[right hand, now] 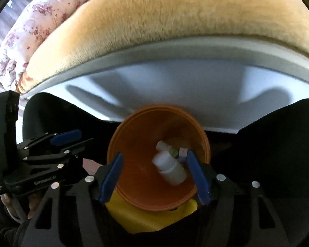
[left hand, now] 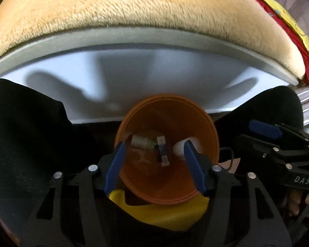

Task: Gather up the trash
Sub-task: 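Lower both tools over the wastebasket and release the tube and jar, then grasp the white foam tube with the left tool while the right tool grasps the green bottle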

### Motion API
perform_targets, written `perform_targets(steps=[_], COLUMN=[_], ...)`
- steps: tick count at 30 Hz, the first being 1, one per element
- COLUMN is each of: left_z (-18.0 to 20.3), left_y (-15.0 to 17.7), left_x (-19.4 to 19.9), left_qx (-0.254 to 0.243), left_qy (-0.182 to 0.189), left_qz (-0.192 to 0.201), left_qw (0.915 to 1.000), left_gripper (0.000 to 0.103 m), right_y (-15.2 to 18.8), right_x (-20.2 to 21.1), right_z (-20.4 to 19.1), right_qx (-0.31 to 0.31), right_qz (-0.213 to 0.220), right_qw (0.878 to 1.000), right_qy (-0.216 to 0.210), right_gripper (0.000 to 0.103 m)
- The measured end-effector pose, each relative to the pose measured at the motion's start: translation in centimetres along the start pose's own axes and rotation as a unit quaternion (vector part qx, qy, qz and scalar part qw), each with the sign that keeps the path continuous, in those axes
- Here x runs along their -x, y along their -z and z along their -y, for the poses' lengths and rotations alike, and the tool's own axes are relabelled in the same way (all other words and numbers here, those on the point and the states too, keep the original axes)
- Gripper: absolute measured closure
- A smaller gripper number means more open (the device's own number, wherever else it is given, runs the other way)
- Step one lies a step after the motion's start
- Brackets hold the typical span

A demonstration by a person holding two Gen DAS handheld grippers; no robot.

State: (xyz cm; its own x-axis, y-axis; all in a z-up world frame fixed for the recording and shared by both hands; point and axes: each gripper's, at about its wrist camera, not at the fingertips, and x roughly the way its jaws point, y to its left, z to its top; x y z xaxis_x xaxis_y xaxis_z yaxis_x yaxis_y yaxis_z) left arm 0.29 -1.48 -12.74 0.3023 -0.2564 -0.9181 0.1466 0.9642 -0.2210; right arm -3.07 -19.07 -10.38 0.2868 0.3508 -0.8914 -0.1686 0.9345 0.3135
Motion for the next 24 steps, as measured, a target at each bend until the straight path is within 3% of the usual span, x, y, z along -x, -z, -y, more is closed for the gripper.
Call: perform_targets(steps=[5,7,10,14,18,24], left_z=[0.5,1.0,1.0,0.9,0.6,-1.2], left_y=[-1.0,-2.5,-5.9,-12.7,-19.2,-25.7], left_x=[4.5,7.4,10.3,11.3,9.4,4.8], left_qx=[-0.014,-0.019,-0.010,0.015,0.056,0.099], left_qy=[0.014,0.024,0.029,-0.003,-0.024,-0.050], left_qz=[0.064,0.106,0.156,0.186,0.165,0.105], left_qw=[0.9977,0.9939,0.9872,0.9825,0.9845,0.9882], left_gripper=[0.045,0.037,0.029,0.026,0.023,0.023], right_y=[0.3,0.2,-0.4,-1.3,-1.4,-1.3], right_x=[3.3,4.8,6.3,7.8,8.4,8.3], right_z=[0.7,1.3,2.1,2.8,3.4,4.7], right_qx=[-0.008,-0.019,-0.030,-0.034,-0.032,-0.045], right_qz=[0.050,0.072,0.098,0.125,0.134,0.135], right_qw=[0.999,0.997,0.994,0.991,0.989,0.989], right_qy=[-0.005,-0.019,-0.030,-0.042,-0.047,-0.052], right_gripper=[0.039,0.039,0.039,0.038,0.038,0.038])
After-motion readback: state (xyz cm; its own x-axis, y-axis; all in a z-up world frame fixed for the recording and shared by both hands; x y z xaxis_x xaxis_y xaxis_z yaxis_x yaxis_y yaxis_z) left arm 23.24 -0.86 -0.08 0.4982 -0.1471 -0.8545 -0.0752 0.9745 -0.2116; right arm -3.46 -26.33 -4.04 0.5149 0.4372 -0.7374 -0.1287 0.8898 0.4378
